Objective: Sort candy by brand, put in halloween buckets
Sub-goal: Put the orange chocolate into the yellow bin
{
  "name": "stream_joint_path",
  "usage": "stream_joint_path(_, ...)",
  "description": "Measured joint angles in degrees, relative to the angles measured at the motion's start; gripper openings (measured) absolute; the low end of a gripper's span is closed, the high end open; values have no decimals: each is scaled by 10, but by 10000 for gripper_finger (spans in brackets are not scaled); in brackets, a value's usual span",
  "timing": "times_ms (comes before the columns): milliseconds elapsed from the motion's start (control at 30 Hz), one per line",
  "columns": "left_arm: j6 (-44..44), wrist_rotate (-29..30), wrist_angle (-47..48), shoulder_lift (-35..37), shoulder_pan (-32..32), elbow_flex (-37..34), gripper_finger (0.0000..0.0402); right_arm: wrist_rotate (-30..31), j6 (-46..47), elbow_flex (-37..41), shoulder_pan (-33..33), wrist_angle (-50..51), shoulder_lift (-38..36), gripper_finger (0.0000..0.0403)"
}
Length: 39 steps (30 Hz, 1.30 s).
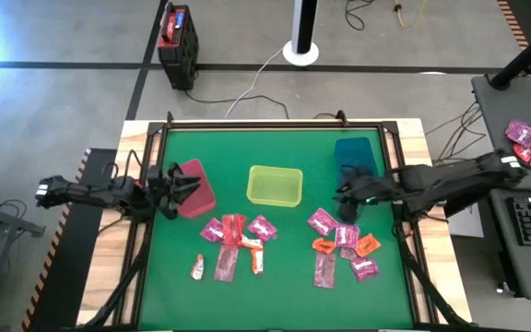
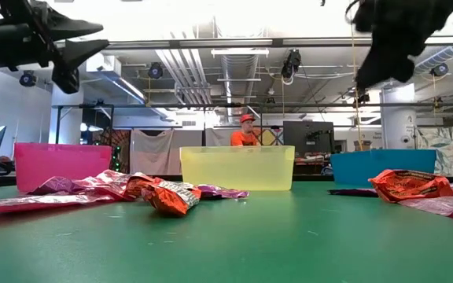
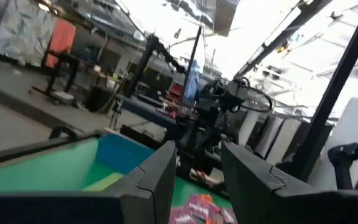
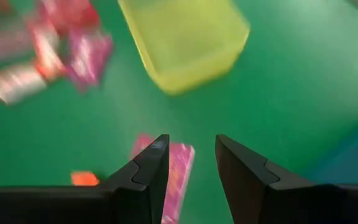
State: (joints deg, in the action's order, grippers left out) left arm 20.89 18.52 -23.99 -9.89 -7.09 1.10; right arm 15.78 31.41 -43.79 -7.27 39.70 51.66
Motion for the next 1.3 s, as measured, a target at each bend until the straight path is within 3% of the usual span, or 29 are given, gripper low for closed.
stream_joint_path(200,39,-26,-1,-51,-6,0,113,-82,-65,-12,0,11,80,127)
stream_joint_path(533,35,-32,-63,-106,-27,11,113,-194,34,-11,-12,3,132,126)
stream_joint_path(933,-45,-29,-9,-162,-27,67,113,-128,91,-58,-153,-59,255,125)
stream_joint_path(1300,-50,-26,-8,-190,-26,69,113,-126,86,-114,-161,-1,364,118)
